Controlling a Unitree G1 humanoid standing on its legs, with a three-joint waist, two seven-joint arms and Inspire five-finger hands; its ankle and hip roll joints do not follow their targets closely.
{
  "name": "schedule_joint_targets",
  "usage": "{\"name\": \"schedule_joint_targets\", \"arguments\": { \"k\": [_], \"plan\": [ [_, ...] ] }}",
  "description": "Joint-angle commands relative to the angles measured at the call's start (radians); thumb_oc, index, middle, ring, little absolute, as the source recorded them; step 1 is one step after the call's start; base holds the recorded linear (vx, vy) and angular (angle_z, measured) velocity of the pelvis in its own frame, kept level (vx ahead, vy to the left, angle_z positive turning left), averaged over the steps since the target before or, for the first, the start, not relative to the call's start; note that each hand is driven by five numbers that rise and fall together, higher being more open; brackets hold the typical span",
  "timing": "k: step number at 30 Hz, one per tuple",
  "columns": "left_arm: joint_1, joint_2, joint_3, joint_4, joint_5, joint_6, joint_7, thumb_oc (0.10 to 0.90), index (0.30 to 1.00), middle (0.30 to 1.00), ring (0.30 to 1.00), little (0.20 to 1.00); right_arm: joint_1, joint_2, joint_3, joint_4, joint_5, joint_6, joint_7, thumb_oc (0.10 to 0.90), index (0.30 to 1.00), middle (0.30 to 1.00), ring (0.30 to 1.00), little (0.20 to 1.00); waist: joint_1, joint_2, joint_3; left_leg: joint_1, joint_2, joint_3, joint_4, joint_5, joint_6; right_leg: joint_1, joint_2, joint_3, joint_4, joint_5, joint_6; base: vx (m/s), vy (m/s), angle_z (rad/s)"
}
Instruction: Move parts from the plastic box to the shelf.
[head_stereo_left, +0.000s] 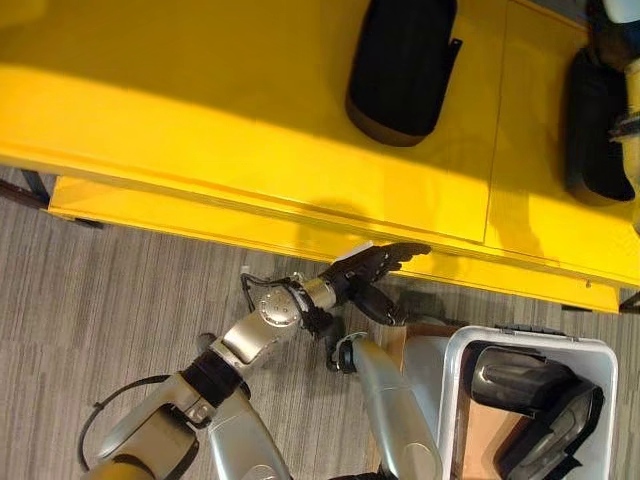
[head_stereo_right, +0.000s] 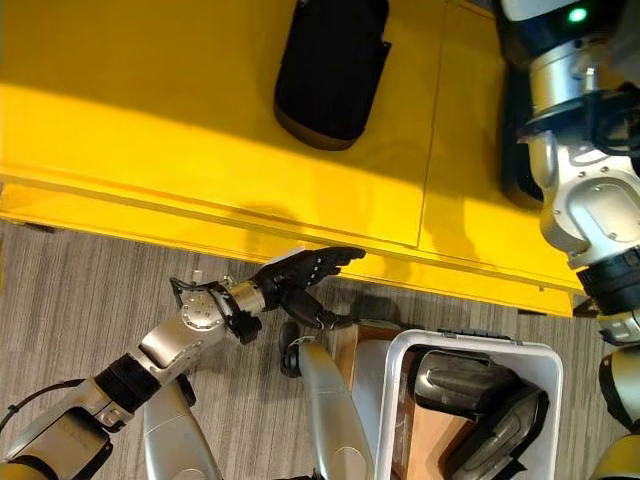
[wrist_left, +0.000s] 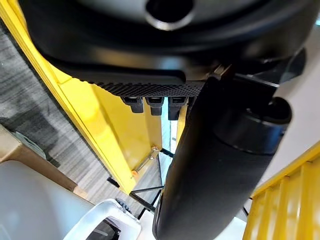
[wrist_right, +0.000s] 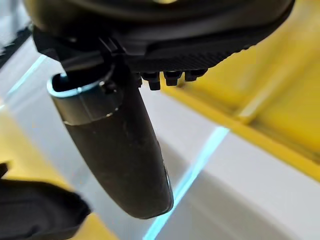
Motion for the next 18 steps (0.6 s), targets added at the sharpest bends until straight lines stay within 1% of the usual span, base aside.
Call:
{"name": "schedule_joint_targets", "arguments": {
  "k": [1, 3, 5, 8, 11, 13, 14, 15, 17, 18],
  "plan": [
    [-0.003, -0.107, 0.082, -0.166, -0.036, -0.179, -0.005, 0.9, 1.0, 1.0, 1.0, 1.0, 0.031, -0.072, -0.175, -0.167, 0.005, -0.013, -0.061, 0.9, 1.0, 1.0, 1.0, 1.0, -0.048, 0.037, -0.086, 0.054, 0.066, -0.033, -0.074, -0.033, 0.081, -0.001, -0.069, 0.051, 0.021, -0.04, 0.078, -0.02, 0.241, -0.15],
    [0.007, -0.109, 0.101, -0.173, -0.04, -0.184, -0.009, 0.9, 1.0, 1.0, 1.0, 1.0, 0.101, -0.068, -0.244, -0.22, 0.004, -0.043, -0.055, 0.9, 1.0, 1.0, 1.0, 1.0, -0.058, 0.047, -0.087, 0.063, 0.058, -0.024, -0.074, -0.043, 0.083, 0.003, -0.074, 0.061, 0.009, -0.033, 0.08, -0.02, 0.177, -0.13],
    [0.013, -0.108, 0.111, -0.178, -0.042, -0.188, -0.013, 0.9, 1.0, 1.0, 1.0, 1.0, 0.151, -0.064, -0.286, -0.258, 0.011, -0.05, -0.048, 0.9, 1.0, 1.0, 1.0, 1.0, -0.067, 0.053, -0.089, 0.072, 0.054, -0.015, -0.077, -0.049, 0.082, 0.006, -0.076, 0.069, -0.003, -0.026, 0.083, -0.02, 0.139, -0.07],
    [0.035, -0.105, 0.147, -0.202, -0.05, -0.209, -0.014, 0.9, 1.0, 1.0, 1.0, 1.0, 0.279, -0.046, -0.381, -0.325, 0.006, -0.099, -0.059, 0.9, 1.0, 1.0, 1.0, 1.0, -0.094, 0.074, -0.09, 0.099, 0.044, 0.013, -0.089, -0.063, 0.085, 0.014, -0.081, 0.087, -0.03, -0.012, 0.088, -0.04, 0.212, -0.08],
    [0.046, -0.1, 0.162, -0.215, -0.055, -0.218, -0.01, 0.9, 1.0, 1.0, 1.0, 1.0, 0.345, -0.032, -0.429, -0.363, 0.031, -0.101, -0.06, 0.9, 1.0, 1.0, 1.0, 1.0, -0.105, 0.083, -0.091, 0.118, 0.038, 0.027, -0.097, -0.068, 0.085, 0.024, -0.086, 0.098, -0.051, -0.003, 0.091, -0.03, 0.16, -0.12],
    [0.064, -0.097, 0.179, -0.222, -0.056, -0.252, 0.011, 0.9, 1.0, 1.0, 1.0, 1.0, 0.422, -0.003, -0.47, -0.381, 0.058, -0.123, -0.096, 0.9, 1.0, 1.0, 1.0, 1.0, -0.122, 0.092, -0.096, 0.146, 0.034, 0.048, -0.116, -0.07, 0.085, 0.038, -0.088, 0.107, -0.078, 0.008, 0.093, -0.03, 0.198, -0.15],
    [0.067, -0.096, 0.18, -0.224, -0.057, -0.258, 0.017, 0.9, 1.0, 1.0, 1.0, 1.0, 0.434, 0.002, -0.477, -0.384, 0.067, -0.125, -0.103, 0.9, 1.0, 1.0, 1.0, 1.0, -0.124, 0.093, -0.097, 0.151, 0.033, 0.051, -0.119, -0.07, 0.085, 0.041, -0.088, 0.108, -0.082, 0.009, 0.093, -0.02, 0.197, -0.11],
    [0.082, -0.096, 0.202, -0.231, -0.054, -0.268, 0.028, 0.9, 1.0, 1.0, 1.0, 1.0, 0.494, 0.034, -0.506, -0.392, 0.086, -0.144, -0.139, 0.9, 1.0, 1.0, 1.0, 1.0, -0.133, 0.098, -0.104, 0.173, 0.028, 0.064, -0.131, -0.073, 0.088, 0.057, -0.09, 0.113, -0.103, 0.015, 0.092, -0.01, 0.163, -0.12],
    [0.092, -0.097, 0.216, -0.231, -0.045, -0.274, 0.036, 0.9, 1.0, 1.0, 1.0, 1.0, 0.534, 0.059, -0.523, -0.398, 0.096, -0.165, -0.166, 0.9, 1.0, 1.0, 1.0, 1.0, -0.143, 0.102, -0.109, 0.189, 0.024, 0.075, -0.137, -0.075, 0.089, 0.067, -0.091, 0.118, -0.117, 0.02, 0.092, 0.0, 0.199, -0.15],
    [0.105, -0.098, 0.231, -0.232, -0.053, -0.287, 0.046, 0.9, 1.0, 1.0, 1.0, 1.0, 0.59, 0.092, -0.55, -0.41, 0.118, -0.185, -0.188, 0.9, 1.0, 1.0, 1.0, 1.0, -0.153, 0.106, -0.118, 0.213, 0.016, 0.088, -0.145, -0.08, 0.09, 0.084, -0.093, 0.127, -0.141, 0.031, 0.094, 0.01, 0.275, -0.12]
  ]
}}
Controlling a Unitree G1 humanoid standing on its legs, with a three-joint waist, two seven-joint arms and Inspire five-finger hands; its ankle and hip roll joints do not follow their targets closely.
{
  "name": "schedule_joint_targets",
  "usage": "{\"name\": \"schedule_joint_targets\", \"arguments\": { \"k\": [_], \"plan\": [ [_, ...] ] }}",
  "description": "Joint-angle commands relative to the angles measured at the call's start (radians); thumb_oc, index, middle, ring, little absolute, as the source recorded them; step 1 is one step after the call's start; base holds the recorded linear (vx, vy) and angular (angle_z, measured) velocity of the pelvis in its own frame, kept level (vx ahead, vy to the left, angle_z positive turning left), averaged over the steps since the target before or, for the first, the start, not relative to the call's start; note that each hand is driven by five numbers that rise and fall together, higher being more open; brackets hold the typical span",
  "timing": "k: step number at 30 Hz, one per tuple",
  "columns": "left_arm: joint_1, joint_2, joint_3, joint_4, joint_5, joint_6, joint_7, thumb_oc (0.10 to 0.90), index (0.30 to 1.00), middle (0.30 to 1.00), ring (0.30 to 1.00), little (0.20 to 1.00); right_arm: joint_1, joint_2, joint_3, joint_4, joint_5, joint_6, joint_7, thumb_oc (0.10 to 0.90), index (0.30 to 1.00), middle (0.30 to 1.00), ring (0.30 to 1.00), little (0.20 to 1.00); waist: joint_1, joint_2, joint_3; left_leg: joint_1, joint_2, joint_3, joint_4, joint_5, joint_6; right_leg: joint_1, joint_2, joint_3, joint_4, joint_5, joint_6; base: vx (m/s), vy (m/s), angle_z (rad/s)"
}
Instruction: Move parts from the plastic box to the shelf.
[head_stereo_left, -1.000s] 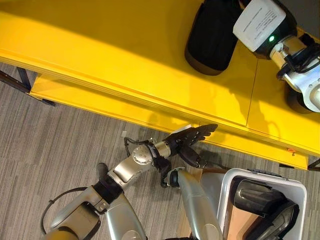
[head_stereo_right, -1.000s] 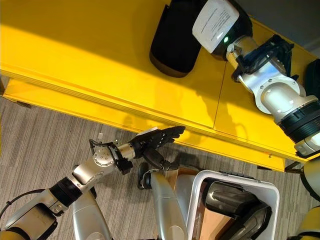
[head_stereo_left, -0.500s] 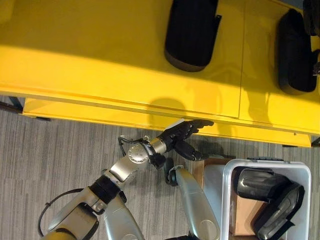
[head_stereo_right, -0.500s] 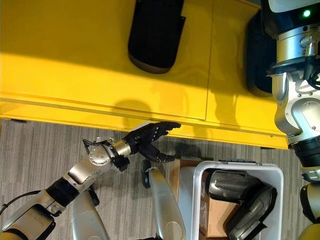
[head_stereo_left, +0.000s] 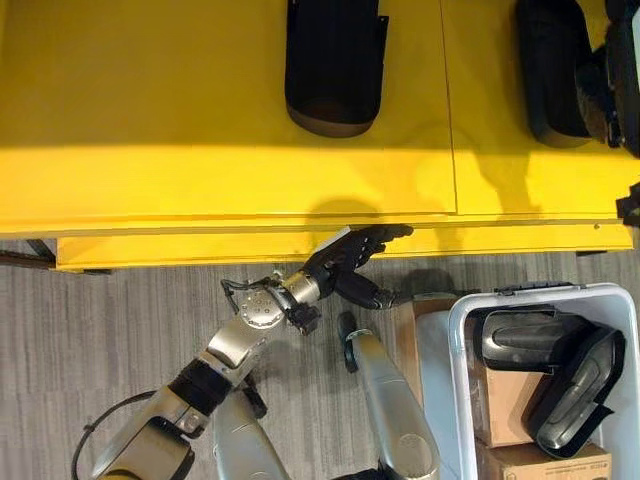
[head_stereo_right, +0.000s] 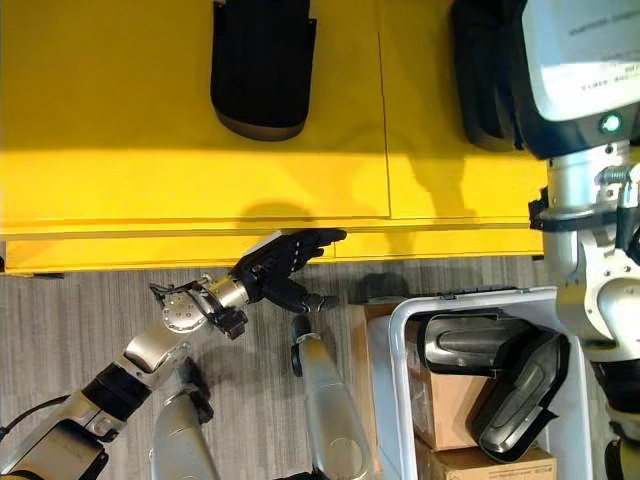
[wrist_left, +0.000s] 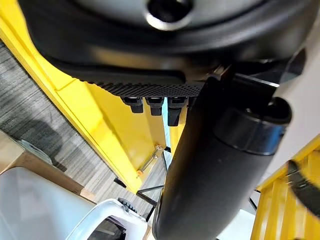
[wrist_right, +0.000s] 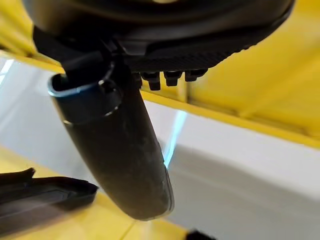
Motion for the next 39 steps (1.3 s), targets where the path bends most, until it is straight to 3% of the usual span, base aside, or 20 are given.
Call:
{"name": "schedule_joint_targets", "arguments": {
  "k": [1, 9, 12, 16, 18, 22, 25, 27, 29, 30, 31, 33, 35, 37, 39],
  "plan": [
    [-0.004, -0.091, 0.094, -0.188, -0.061, -0.216, 0.026, 0.9, 1.0, 1.0, 1.0, 1.0, 0.034, 0.014, -0.134, -0.101, 0.068, -0.034, -0.161, 0.9, 1.0, 1.0, 1.0, 1.0, -0.052, 0.051, -0.128, 0.078, 0.078, -0.045, -0.03, -0.107, 0.045, 0.031, -0.063, 0.019, -0.047, -0.028, 0.043, 0.01, 0.331, -0.1],
    [0.068, -0.103, 0.155, -0.202, -0.103, -0.241, 0.044, 0.9, 1.0, 1.0, 1.0, 1.0, 0.205, 0.119, -0.176, -0.075, 0.175, -0.149, -0.192, 0.9, 1.0, 1.0, 1.0, 1.0, -0.087, 0.092, -0.186, 0.207, 0.004, -0.008, -0.073, -0.14, 0.06, 0.156, -0.076, 0.089, -0.224, 0.041, 0.069, 0.04, 0.328, -0.21],
    [0.118, -0.088, 0.199, -0.217, -0.133, -0.241, 0.041, 0.9, 1.0, 1.0, 1.0, 1.0, 0.217, 0.165, -0.146, -0.033, 0.195, -0.182, -0.166, 0.9, 1.0, 1.0, 1.0, 1.0, -0.077, 0.097, -0.224, 0.243, -0.071, -0.038, -0.084, -0.175, 0.082, 0.231, -0.069, 0.143, -0.339, 0.092, 0.093, 0.05, 0.353, -0.38],
    [0.349, 0.038, 0.267, -0.32, -0.296, -0.341, -0.183, 0.9, 1.0, 1.0, 1.0, 1.0, 0.27, 0.174, -0.197, 0.004, 0.213, -0.134, -0.196, 0.9, 1.0, 1.0, 1.0, 1.0, -0.003, 0.113, -0.217, 0.217, -0.137, -0.082, -0.05, -0.211, 0.108, 0.295, -0.113, 0.114, -0.427, 0.139, 0.116, -0.08, 0.235, -0.44],
    [0.417, 0.068, 0.304, -0.366, -0.363, -0.331, -0.283, 0.9, 1.0, 1.0, 1.0, 1.0, 0.29, 0.188, -0.225, 0.0, 0.214, -0.1, -0.212, 0.9, 1.0, 1.0, 1.0, 1.0, 0.027, 0.118, -0.211, 0.196, -0.166, -0.095, -0.031, -0.221, 0.122, 0.313, -0.14, 0.1, -0.466, 0.169, 0.13, -0.12, 0.232, 0.16],
    [0.47, 0.093, 0.319, -0.406, -0.419, -0.309, -0.396, 0.9, 1.0, 1.0, 1.0, 1.0, 0.311, 0.202, -0.253, -0.001, 0.212, -0.059, -0.219, 0.9, 1.0, 1.0, 1.0, 1.0, 0.044, 0.12, -0.213, 0.19, -0.237, -0.091, -0.009, -0.266, 0.166, 0.35, -0.189, 0.107, -0.557, 0.239, 0.161, -0.07, 0.261, 0.15],
    [0.464, 0.103, 0.285, -0.422, -0.422, -0.292, -0.421, 0.9, 1.0, 1.0, 1.0, 1.0, 0.319, 0.208, -0.27, -0.005, 0.219, -0.024, -0.222, 0.9, 1.0, 1.0, 1.0, 1.0, 0.045, 0.111, -0.225, 0.191, -0.291, -0.076, -0.018, -0.281, 0.196, 0.357, -0.234, 0.116, -0.649, 0.341, 0.178, -0.05, 0.271, 0.09],
    [0.446, 0.098, 0.258, -0.429, -0.416, -0.299, -0.397, 0.9, 1.0, 1.0, 1.0, 1.0, 0.304, 0.203, -0.262, 0.004, 0.236, -0.019, -0.239, 0.9, 1.0, 1.0, 1.0, 1.0, 0.053, 0.114, -0.224, 0.206, -0.311, -0.049, -0.033, -0.297, 0.213, 0.36, -0.247, 0.064, -0.69, 0.376, 0.186, -0.08, 0.256, -0.05],
    [0.443, 0.091, 0.246, -0.434, -0.397, -0.309, -0.391, 0.9, 1.0, 1.0, 1.0, 1.0, 0.287, 0.216, -0.249, 0.012, 0.23, -0.047, -0.232, 0.9, 1.0, 1.0, 1.0, 1.0, 0.069, 0.11, -0.217, 0.197, -0.314, -0.028, -0.037, -0.287, 0.217, 0.321, -0.252, 0.015, -0.65, 0.393, 0.174, -0.17, 0.141, -0.32],
    [0.449, 0.089, 0.244, -0.436, -0.383, -0.325, -0.381, 0.9, 1.0, 1.0, 1.0, 1.0, 0.285, 0.222, -0.24, 0.016, 0.227, -0.063, -0.233, 0.9, 1.0, 1.0, 1.0, 1.0, 0.076, 0.116, -0.211, 0.196, -0.305, -0.02, -0.035, -0.286, 0.222, 0.308, -0.249, -0.008, -0.597, 0.369, 0.162, -0.25, 0.112, -0.62],
    [0.458, 0.095, 0.237, -0.443, -0.359, -0.344, -0.359, 0.9, 1.0, 1.0, 1.0, 1.0, 0.299, 0.23, -0.228, 0.012, 0.231, -0.084, -0.235, 0.9, 1.0, 1.0, 1.0, 1.0, 0.084, 0.127, -0.204, 0.185, -0.28, -0.012, -0.024, -0.267, 0.233, 0.298, -0.237, -0.039, -0.435, 0.281, 0.131, -0.22, 0.064, -0.6],
    [0.463, 0.105, 0.242, -0.446, -0.363, -0.352, -0.346, 0.9, 1.0, 1.0, 1.0, 1.0, 0.324, 0.237, -0.218, 0.001, 0.247, -0.101, -0.227, 0.9, 1.0, 1.0, 1.0, 1.0, 0.101, 0.143, -0.203, 0.178, -0.245, 0.0, -0.016, -0.239, 0.243, 0.303, -0.234, -0.095, -0.236, 0.174, 0.083, -0.23, -0.009, -0.79],
    [0.454, 0.115, 0.254, -0.454, -0.355, -0.352, -0.321, 0.9, 1.0, 1.0, 1.0, 1.0, 0.337, 0.246, -0.188, -0.02, 0.27, -0.095, -0.226, 0.9, 1.0, 1.0, 1.0, 1.0, 0.131, 0.142, -0.213, 0.145, -0.201, 0.007, 0.018, -0.238, 0.231, 0.341, -0.239, -0.134, -0.047, 0.007, 0.029, -0.21, -0.22, -0.65],
    [0.423, 0.117, 0.267, -0.448, -0.359, -0.346, -0.33, 0.9, 1.0, 1.0, 1.0, 1.0, 0.316, 0.25, -0.171, -0.008, 0.295, -0.086, -0.234, 0.9, 1.0, 1.0, 1.0, 1.0, 0.148, 0.117, -0.214, 0.069, -0.171, 0.019, 0.079, -0.228, 0.199, 0.401, -0.218, -0.151, -0.155, -0.059, 0.037, -0.23, -0.34, -0.64],
    [0.425, 0.116, 0.304, -0.439, -0.361, -0.356, -0.306, 0.9, 1.0, 1.0, 1.0, 1.0, 0.303, 0.263, -0.164, 0.02, 0.33, -0.069, -0.219, 0.9, 1.0, 1.0, 1.0, 1.0, 0.154, 0.103, -0.217, 0.01, -0.13, 0.026, 0.108, -0.177, 0.167, 0.474, -0.18, -0.184, -0.298, -0.021, 0.06, -0.22, -0.335, -0.59]
  ]
}}
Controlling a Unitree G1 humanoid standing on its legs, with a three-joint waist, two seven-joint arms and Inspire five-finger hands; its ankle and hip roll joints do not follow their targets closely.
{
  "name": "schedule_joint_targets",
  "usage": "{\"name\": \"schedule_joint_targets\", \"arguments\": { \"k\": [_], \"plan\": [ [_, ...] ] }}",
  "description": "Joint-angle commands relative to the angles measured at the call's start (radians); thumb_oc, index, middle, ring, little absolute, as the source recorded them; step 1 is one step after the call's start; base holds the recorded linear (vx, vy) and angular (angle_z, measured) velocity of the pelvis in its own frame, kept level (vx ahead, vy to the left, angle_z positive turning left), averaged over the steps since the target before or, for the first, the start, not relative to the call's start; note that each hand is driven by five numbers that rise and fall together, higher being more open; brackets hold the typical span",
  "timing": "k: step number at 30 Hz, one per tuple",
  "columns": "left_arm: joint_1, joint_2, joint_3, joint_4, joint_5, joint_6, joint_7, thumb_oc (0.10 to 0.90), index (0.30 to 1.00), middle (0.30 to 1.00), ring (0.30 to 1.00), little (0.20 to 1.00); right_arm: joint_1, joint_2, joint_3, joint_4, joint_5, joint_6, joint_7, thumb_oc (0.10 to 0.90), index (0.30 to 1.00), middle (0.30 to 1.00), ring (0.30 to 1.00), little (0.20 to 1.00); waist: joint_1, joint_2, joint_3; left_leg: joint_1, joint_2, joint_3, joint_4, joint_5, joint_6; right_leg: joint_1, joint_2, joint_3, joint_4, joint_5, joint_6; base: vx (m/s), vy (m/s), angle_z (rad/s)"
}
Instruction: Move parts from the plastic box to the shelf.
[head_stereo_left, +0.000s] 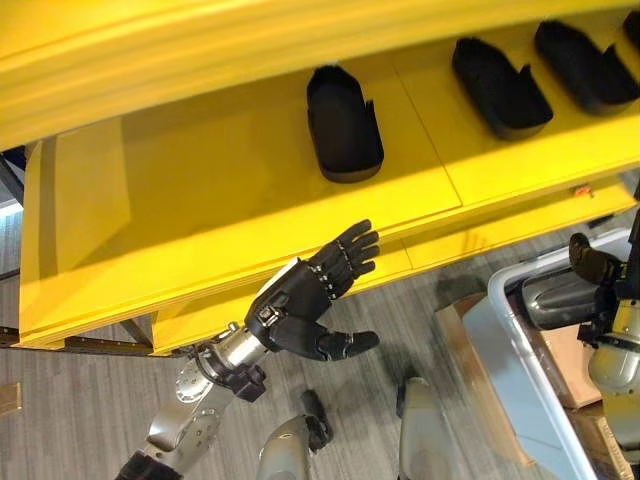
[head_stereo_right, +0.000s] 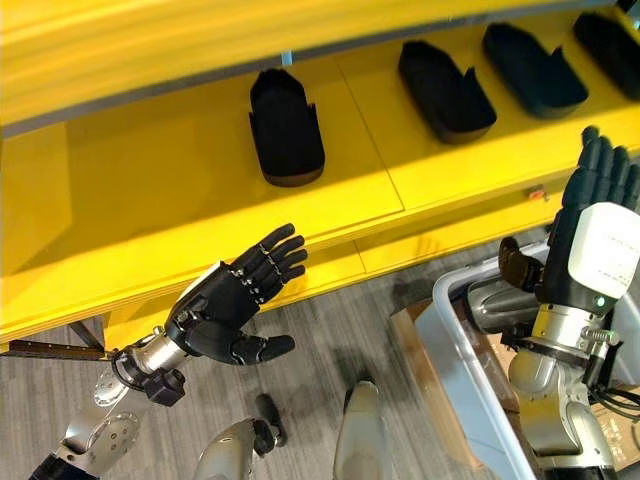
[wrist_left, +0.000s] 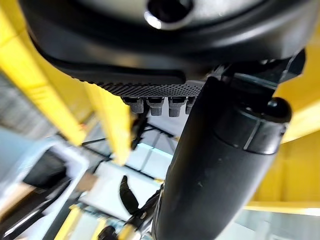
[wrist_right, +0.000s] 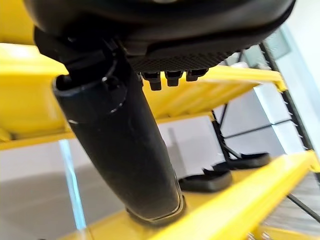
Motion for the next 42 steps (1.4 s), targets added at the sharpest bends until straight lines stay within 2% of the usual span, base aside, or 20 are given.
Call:
{"name": "schedule_joint_targets", "arguments": {
  "k": [1, 3, 5, 8, 12, 15, 16, 19, 20, 24, 27, 30, 31, 36, 40, 42],
  "plan": [
    [-0.022, -0.033, 0.071, -0.087, -0.013, -0.109, 0.005, 0.9, 1.0, 1.0, 1.0, 1.0, -0.1, -0.053, -0.027, -0.016, 0.074, 0.011, -0.052, 0.9, 1.0, 1.0, 1.0, 1.0, -0.018, 0.006, -0.065, -0.093, 0.014, -0.13, 0.032, -0.038, -0.05, 0.158, 0.04, -0.025, -0.238, 0.023, 0.019, -0.11, -0.273, -0.38],
    [0.001, -0.056, 0.1, -0.09, -0.022, -0.116, 0.006, 0.9, 1.0, 1.0, 1.0, 1.0, -0.086, -0.036, -0.034, -0.009, 0.086, 0.033, -0.071, 0.9, 1.0, 1.0, 1.0, 1.0, -0.025, 0.003, -0.067, -0.06, 0.029, -0.118, -0.021, 0.002, -0.077, 0.187, 0.075, -0.031, -0.311, 0.04, 0.022, -0.05, -0.192, -0.5],
    [0.021, -0.064, 0.112, -0.098, -0.011, -0.111, -0.021, 0.9, 1.0, 1.0, 1.0, 1.0, -0.06, -0.033, -0.06, -0.007, 0.111, 0.029, -0.068, 0.9, 1.0, 1.0, 1.0, 1.0, -0.033, 0.001, -0.072, -0.033, 0.03, -0.124, -0.065, 0.025, -0.085, 0.189, 0.086, -0.03, -0.329, 0.054, 0.018, 0.0, -0.111, -0.42],
    [0.046, -0.068, 0.118, -0.113, -0.028, -0.102, -0.04, 0.9, 1.0, 1.0, 1.0, 1.0, -0.031, -0.038, -0.084, -0.007, 0.126, 0.062, -0.069, 0.9, 1.0, 1.0, 1.0, 1.0, -0.049, 0.003, -0.082, 0.01, 0.031, -0.127, -0.102, 0.032, -0.09, 0.184, 0.095, -0.022, -0.322, 0.054, 0.009, 0.05, -0.069, -0.33],
    [0.057, -0.079, 0.124, -0.108, -0.028, -0.117, 0.024, 0.9, 1.0, 1.0, 1.0, 1.0, 0.011, -0.025, -0.107, 0.003, 0.148, 0.096, -0.039, 0.9, 1.0, 1.0, 1.0, 1.0, -0.083, 0.011, -0.101, 0.078, 0.033, -0.13, -0.123, 0.022, -0.093, 0.17, 0.109, 0.002, -0.301, 0.055, -0.006, 0.09, -0.011, -0.39],
    [0.063, -0.109, 0.14, -0.091, -0.007, -0.117, 0.09, 0.9, 1.0, 1.0, 1.0, 1.0, 0.012, -0.005, -0.088, 0.016, 0.157, 0.124, -0.006, 0.9, 1.0, 1.0, 1.0, 1.0, -0.089, 0.015, -0.112, 0.127, -0.007, -0.172, -0.135, -0.006, -0.08, 0.164, 0.123, 0.054, -0.31, 0.068, -0.008, 0.13, 0.045, -0.52],
    [0.06, -0.124, 0.143, -0.083, 0.039, -0.127, 0.139, 0.9, 1.0, 1.0, 1.0, 1.0, -0.006, 0.005, -0.067, 0.035, 0.204, 0.124, 0.007, 0.9, 1.0, 1.0, 1.0, 1.0, -0.085, 0.013, -0.117, 0.142, -0.046, -0.223, -0.139, -0.025, -0.066, 0.157, 0.137, 0.101, -0.324, 0.088, -0.001, 0.1, 0.033, -0.74],
    [0.048, -0.139, 0.148, -0.088, 0.091, -0.1, 0.192, 0.9, 1.0, 1.0, 1.0, 1.0, -0.03, 0.023, -0.056, 0.056, 0.256, 0.123, -0.029, 0.9, 1.0, 1.0, 1.0, 1.0, -0.087, 0.01, -0.123, 0.162, -0.069, -0.229, -0.158, -0.035, -0.05, 0.15, 0.151, 0.135, -0.342, 0.11, 0.004, 0.07, 0.025, -0.95],
    [0.028, -0.148, 0.145, -0.074, 0.134, -0.073, 0.218, 0.9, 1.0, 1.0, 1.0, 1.0, -0.037, 0.058, -0.056, 0.071, 0.3, 0.132, -0.051, 0.9, 1.0, 1.0, 1.0, 1.0, -0.098, 0.01, -0.129, 0.181, -0.083, -0.217, -0.166, -0.05, -0.035, 0.146, 0.156, 0.138, -0.34, 0.113, 0.009, 0.08, 0.021, -1.03],
    [0.002, -0.157, 0.129, -0.059, 0.179, -0.037, 0.224, 0.9, 1.0, 1.0, 1.0, 1.0, -0.039, 0.124, -0.051, 0.1, 0.336, 0.125, -0.102, 0.9, 1.0, 1.0, 1.0, 1.0, -0.115, 0.009, -0.135, 0.198, -0.112, -0.179, -0.166, -0.07, -0.01, 0.138, 0.163, 0.142, -0.351, 0.134, 0.014, 0.06, 0.012, -0.47],
    [-0.012, -0.161, 0.112, -0.054, 0.191, -0.017, 0.232, 0.9, 1.0, 1.0, 1.0, 1.0, -0.046, 0.153, -0.049, 0.121, 0.321, 0.135, -0.064, 0.9, 1.0, 1.0, 1.0, 1.0, -0.127, 0.015, -0.14, 0.224, -0.126, -0.149, -0.194, -0.073, 0.003, 0.133, 0.159, 0.147, -0.377, 0.164, 0.031, 0.08, -0.016, -0.34],
    [-0.009, -0.16, 0.106, -0.045, 0.242, -0.015, 0.273, 0.9, 1.0, 1.0, 1.0, 1.0, -0.083, 0.171, 0.001, 0.139, 0.298, 0.134, -0.022, 0.9, 1.0, 1.0, 1.0, 1.0, -0.119, 0.01, -0.15, 0.255, -0.111, -0.065, -0.199, -0.082, 0.006, 0.122, 0.126, 0.068, -0.396, 0.195, 0.053, 0.09, -0.09, -0.75],
    [-0.017, -0.158, 0.1, -0.043, 0.253, -0.016, 0.307, 0.9, 1.0, 1.0, 1.0, 1.0, -0.096, 0.167, 0.022, 0.145, 0.298, 0.122, -0.002, 0.9, 1.0, 1.0, 1.0, 1.0, -0.118, 0.012, -0.157, 0.272, -0.102, -0.036, -0.196, -0.112, 0.006, 0.12, 0.114, 0.029, -0.405, 0.188, 0.065, 0.12, -0.096, -1.15],
    [-0.041, -0.156, 0.081, -0.047, 0.298, -0.021, 0.35, 0.9, 1.0, 1.0, 1.0, 1.0, -0.146, 0.167, 0.091, 0.151, 0.237, 0.107, 0.033, 0.9, 1.0, 1.0, 1.0, 1.0, -0.115, 0.007, -0.151, 0.286, -0.059, 0.065, -0.163, -0.132, 0.01, 0.104, 0.093, -0.067, -0.381, 0.181, 0.062, 0.06, -0.166, -1.19],
    [-0.085, -0.165, 0.04, -0.045, 0.293, -0.009, 0.359, 0.9, 1.0, 1.0, 1.0, 1.0, -0.163, 0.144, 0.12, 0.165, 0.216, 0.107, 0.059, 0.9, 1.0, 1.0, 1.0, 1.0, -0.14, 0.013, -0.147, 0.285, -0.03, 0.076, -0.145, -0.136, 0.001, 0.102, 0.105, -0.048, -0.364, 0.155, 0.041, 0.1, -0.236, -0.56],
    [-0.095, -0.174, 0.026, -0.045, 0.277, -0.006, 0.357, 0.9, 1.0, 1.0, 1.0, 1.0, -0.156, 0.138, 0.123, 0.162, 0.195, 0.1, 0.069, 0.9, 1.0, 1.0, 1.0, 1.0, -0.151, 0.018, -0.145, 0.289, -0.011, 0.073, -0.145, -0.123, -0.015, 0.107, 0.116, -0.044, -0.356, 0.143, 0.027, 0.1, -0.237, -0.32]
  ]
}}
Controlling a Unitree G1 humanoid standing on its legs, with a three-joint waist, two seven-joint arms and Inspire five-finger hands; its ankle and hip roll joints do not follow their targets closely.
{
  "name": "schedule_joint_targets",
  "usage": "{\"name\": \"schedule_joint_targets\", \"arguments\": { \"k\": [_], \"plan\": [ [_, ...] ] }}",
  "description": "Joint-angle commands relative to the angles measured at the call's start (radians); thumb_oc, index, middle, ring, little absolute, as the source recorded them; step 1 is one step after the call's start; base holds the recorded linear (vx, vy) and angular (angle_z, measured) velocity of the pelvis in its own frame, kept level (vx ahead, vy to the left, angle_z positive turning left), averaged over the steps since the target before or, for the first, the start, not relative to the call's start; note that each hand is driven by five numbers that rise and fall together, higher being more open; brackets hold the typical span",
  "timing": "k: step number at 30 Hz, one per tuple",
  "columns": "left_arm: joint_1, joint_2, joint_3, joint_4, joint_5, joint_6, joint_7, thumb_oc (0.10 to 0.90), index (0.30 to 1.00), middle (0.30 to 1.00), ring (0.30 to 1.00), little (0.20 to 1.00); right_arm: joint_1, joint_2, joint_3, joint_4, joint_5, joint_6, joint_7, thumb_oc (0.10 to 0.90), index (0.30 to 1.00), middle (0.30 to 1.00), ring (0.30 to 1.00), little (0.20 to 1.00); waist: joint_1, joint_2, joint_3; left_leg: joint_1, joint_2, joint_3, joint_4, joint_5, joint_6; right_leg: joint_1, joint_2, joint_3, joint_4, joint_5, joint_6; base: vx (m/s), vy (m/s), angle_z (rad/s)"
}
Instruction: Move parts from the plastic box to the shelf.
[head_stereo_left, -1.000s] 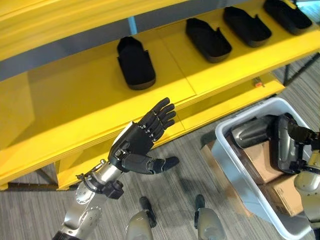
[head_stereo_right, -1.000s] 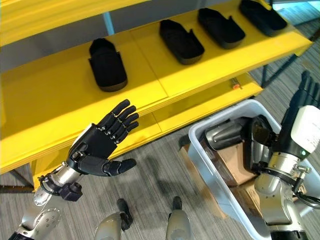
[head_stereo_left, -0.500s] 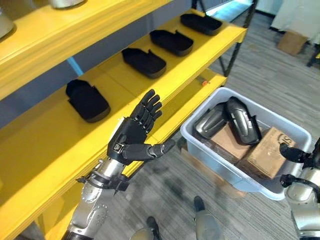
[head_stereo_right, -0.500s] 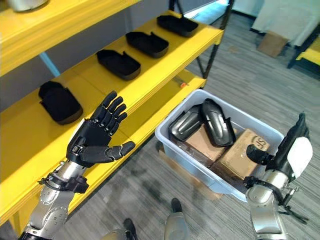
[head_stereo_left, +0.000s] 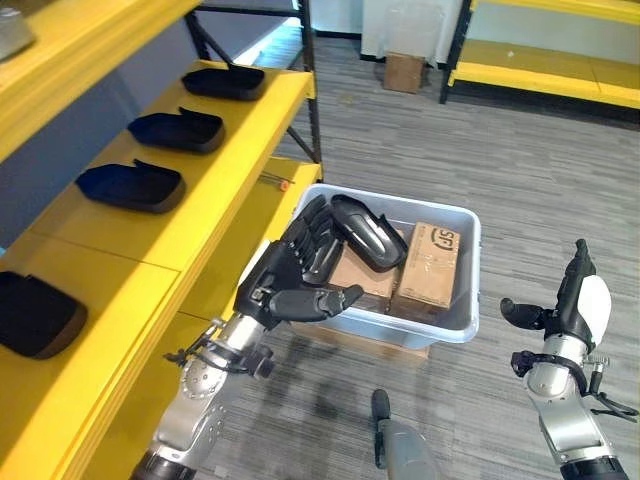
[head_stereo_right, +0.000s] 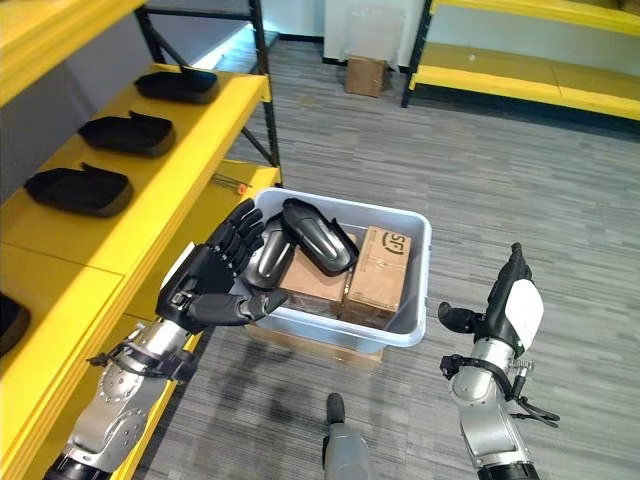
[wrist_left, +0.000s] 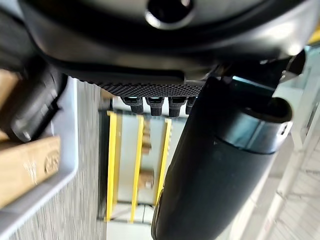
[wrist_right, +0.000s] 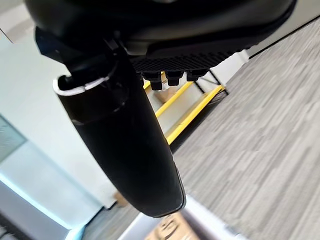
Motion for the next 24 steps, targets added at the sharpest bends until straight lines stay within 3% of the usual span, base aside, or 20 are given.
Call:
{"name": "schedule_joint_targets", "arguments": {
  "k": [1, 3, 7, 9, 10, 11, 12, 13, 14, 15, 16, 19, 20, 21, 23, 24],
  "plan": [
    [-0.074, -0.03, 0.009, -0.094, 0.006, -0.095, 0.008, 0.9, 1.0, 1.0, 1.0, 1.0, -0.108, -0.112, -0.033, -0.051, -0.115, -0.105, -0.005, 0.9, 1.0, 1.0, 1.0, 1.0, -0.021, 0.028, 0.005, -0.044, -0.029, -0.064, 0.014, -0.059, 0.103, 0.078, -0.051, -0.023, 0.091, -0.221, 0.068, 0.07, -0.224, -0.22],
    [-0.086, -0.039, -0.002, -0.089, 0.01, -0.107, 0.009, 0.9, 1.0, 1.0, 1.0, 1.0, -0.111, -0.122, -0.03, -0.053, -0.122, -0.113, 0.005, 0.9, 1.0, 1.0, 1.0, 1.0, -0.032, 0.036, 0.009, -0.038, -0.016, -0.067, 0.014, -0.052, 0.088, 0.073, -0.043, -0.015, 0.106, -0.234, 0.055, 0.05, -0.188, -0.03],
    [-0.101, -0.054, -0.012, -0.083, 0.016, -0.121, 0.041, 0.9, 1.0, 1.0, 1.0, 1.0, -0.108, -0.153, -0.027, -0.071, -0.142, -0.126, 0.041, 0.9, 1.0, 1.0, 1.0, 1.0, -0.052, 0.055, 0.015, -0.027, 0.028, -0.079, 0.032, 0.025, 0.04, 0.061, -0.017, 0.0, 0.146, -0.272, 0.02, 0.08, -0.197, 0.09],
    [-0.11, -0.063, -0.007, -0.077, 0.015, -0.121, 0.072, 0.9, 1.0, 1.0, 1.0, 1.0, -0.099, -0.162, -0.024, -0.076, -0.151, -0.133, 0.061, 0.9, 1.0, 1.0, 1.0, 1.0, -0.057, 0.06, 0.012, -0.022, 0.053, -0.085, 0.06, 0.07, 0.016, 0.065, -0.006, -0.003, 0.148, -0.282, 0.002, 0.1, -0.219, -0.02],
    [-0.115, -0.074, 0.002, -0.066, 0.011, -0.118, 0.088, 0.9, 1.0, 1.0, 1.0, 1.0, -0.091, -0.168, -0.014, -0.079, -0.156, -0.148, 0.065, 0.9, 1.0, 1.0, 1.0, 1.0, -0.058, 0.063, 0.007, -0.025, 0.078, -0.093, 0.105, 0.13, -0.01, 0.073, 0.005, -0.004, 0.136, -0.282, -0.014, 0.11, -0.231, -0.05],
    [-0.117, -0.078, 0.006, -0.06, 0.011, -0.115, 0.095, 0.9, 1.0, 1.0, 1.0, 1.0, -0.089, -0.17, -0.01, -0.081, -0.156, -0.157, 0.063, 0.9, 1.0, 1.0, 1.0, 1.0, -0.059, 0.064, 0.006, -0.032, 0.09, -0.099, 0.127, 0.152, -0.022, 0.079, 0.011, -0.006, 0.128, -0.281, -0.022, 0.15, -0.282, -0.08],
    [-0.115, -0.083, 0.016, -0.053, 0.032, -0.109, 0.121, 0.9, 1.0, 1.0, 1.0, 1.0, -0.088, -0.172, -0.002, -0.09, -0.156, -0.167, 0.065, 0.9, 1.0, 1.0, 1.0, 1.0, -0.047, 0.064, 0.006, -0.056, 0.058, -0.15, 0.177, 0.135, -0.015, 0.087, 0.018, 0.004, 0.113, -0.275, -0.027, 0.13, -0.181, -0.01],
    [-0.109, -0.084, 0.025, -0.049, 0.055, -0.107, 0.149, 0.9, 1.0, 1.0, 1.0, 1.0, -0.093, -0.167, 0.013, -0.094, -0.157, -0.178, 0.079, 0.9, 1.0, 1.0, 1.0, 1.0, -0.029, 0.066, 0.009, -0.075, -0.011, -0.214, 0.168, 0.081, 0.012, 0.086, 0.028, 0.025, 0.11, -0.269, -0.019, 0.06, -0.132, -0.09],
    [-0.106, -0.084, 0.03, -0.049, 0.061, -0.104, 0.157, 0.9, 1.0, 1.0, 1.0, 1.0, -0.097, -0.164, 0.019, -0.095, -0.159, -0.184, 0.083, 0.9, 1.0, 1.0, 1.0, 1.0, -0.025, 0.059, 0.011, -0.086, -0.036, -0.214, 0.161, 0.077, 0.035, 0.076, 0.024, 0.028, 0.107, -0.249, -0.02, 0.11, -0.092, -0.46],
    [-0.083, -0.079, 0.051, -0.058, 0.073, -0.093, 0.163, 0.9, 1.0, 1.0, 1.0, 1.0, -0.112, -0.148, 0.05, -0.094, -0.16, -0.191, 0.082, 0.9, 1.0, 1.0, 1.0, 1.0, 0.008, 0.053, 0.019, -0.122, -0.122, -0.297, 0.108, 0.049, 0.075, 0.079, 0.045, 0.07, 0.102, -0.238, -0.007, 0.11, -0.091, -0.89],
    [-0.072, -0.074, 0.064, -0.064, 0.078, -0.09, 0.164, 0.9, 1.0, 1.0, 1.0, 1.0, -0.116, -0.138, 0.063, -0.096, -0.154, -0.191, 0.078, 0.9, 1.0, 1.0, 1.0, 1.0, 0.023, 0.046, 0.023, -0.139, -0.145, -0.317, 0.074, 0.041, 0.089, 0.087, 0.054, 0.083, 0.092, -0.234, -0.002, 0.16, -0.082, -1.0],
    [-0.065, -0.067, 0.083, -0.071, 0.096, -0.082, 0.142, 0.9, 1.0, 1.0, 1.0, 1.0, -0.103, -0.118, 0.07, -0.119, -0.138, -0.178, 0.058, 0.9, 1.0, 1.0, 1.0, 1.0, 0.045, 0.031, 0.027, -0.198, -0.145, -0.298, -0.041, 0.082, 0.082, 0.127, 0.055, 0.079, 0.041, -0.227, 0.004, 0.12, -0.015, -0.54],
    [-0.061, -0.064, 0.084, -0.071, 0.11, -0.091, 0.139, 0.9, 1.0, 1.0, 1.0, 1.0, -0.091, -0.111, 0.07, -0.131, -0.14, -0.171, 0.05, 0.9, 1.0, 1.0, 1.0, 1.0, 0.056, 0.029, 0.031, -0.235, -0.135, -0.299, -0.081, 0.127, 0.064, 0.156, 0.057, 0.073, 0.017, -0.231, 0.003, 0.18, 0.02, -0.01],
    [-0.053, -0.063, 0.082, -0.064, 0.104, -0.103, 0.129, 0.9, 1.0, 1.0, 1.0, 1.0, -0.078, -0.108, 0.074, -0.137, -0.138, -0.165, 0.038, 0.9, 1.0, 1.0, 1.0, 1.0, 0.07, 0.027, 0.037, -0.285, -0.118, -0.313, -0.124, 0.201, 0.039, 0.2, 0.066, 0.071, -0.01, -0.241, -0.006, 0.19, 0.025, 0.06],
    [-0.044, -0.064, 0.084, -0.054, 0.1, -0.121, 0.119, 0.9, 1.0, 1.0, 1.0, 1.0, -0.073, -0.108, 0.078, -0.133, -0.136, -0.17, 0.033, 0.9, 1.0, 1.0, 1.0, 1.0, 0.081, 0.025, 0.045, -0.322, -0.104, -0.327, -0.148, 0.247, 0.025, 0.226, 0.077, 0.074, -0.02, -0.253, -0.015, 0.18, 0.038, -0.38],
    [-0.031, -0.057, 0.088, -0.04, 0.115, -0.152, 0.125, 0.9, 1.0, 1.0, 1.0, 1.0, -0.082, -0.112, 0.092, -0.121, -0.122, -0.186, 0.034, 0.9, 1.0, 1.0, 1.0, 1.0, 0.101, 0.021, 0.053, -0.348, -0.118, -0.382, -0.15, 0.261, 0.027, 0.243, 0.087, 0.094, -0.016, -0.271, -0.023, 0.2, 0.066, -0.68]
  ]
}}
